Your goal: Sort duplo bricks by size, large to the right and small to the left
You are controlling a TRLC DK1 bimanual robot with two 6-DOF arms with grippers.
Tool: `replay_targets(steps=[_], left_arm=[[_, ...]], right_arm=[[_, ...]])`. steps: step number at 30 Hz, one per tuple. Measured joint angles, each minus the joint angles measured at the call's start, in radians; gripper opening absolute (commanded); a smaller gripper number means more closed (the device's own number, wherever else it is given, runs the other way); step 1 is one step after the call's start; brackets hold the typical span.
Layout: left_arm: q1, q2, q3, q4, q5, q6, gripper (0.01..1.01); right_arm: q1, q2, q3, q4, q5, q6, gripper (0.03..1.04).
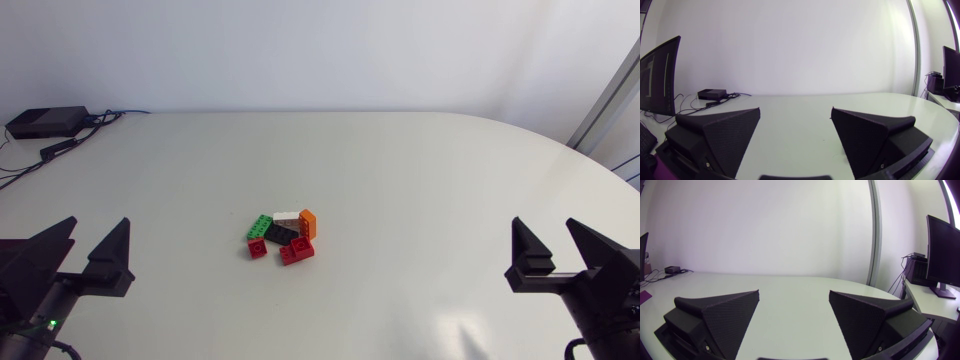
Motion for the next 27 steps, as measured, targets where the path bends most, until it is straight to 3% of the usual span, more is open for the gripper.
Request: replay_targets(steps=[18, 22, 27], left_arm=[[0.0, 0.003, 0.077, -0.022, 0.0, 0.003, 0.98], [0.0, 0.043, 0.116, -0.03, 0.0, 0.003, 0.98], [0.0, 0.214, 0.222, -0.03, 0.0, 0.003, 0.975]], right_arm=[[0.034, 0.018, 0.045, -0.031, -0.018, 0.0, 1.0], [0.044, 0.105, 0.113, -0.031, -0.018, 0.0, 1.0], [0.079, 0.269, 0.216, -0.026, -0.018, 0.0, 1.0]])
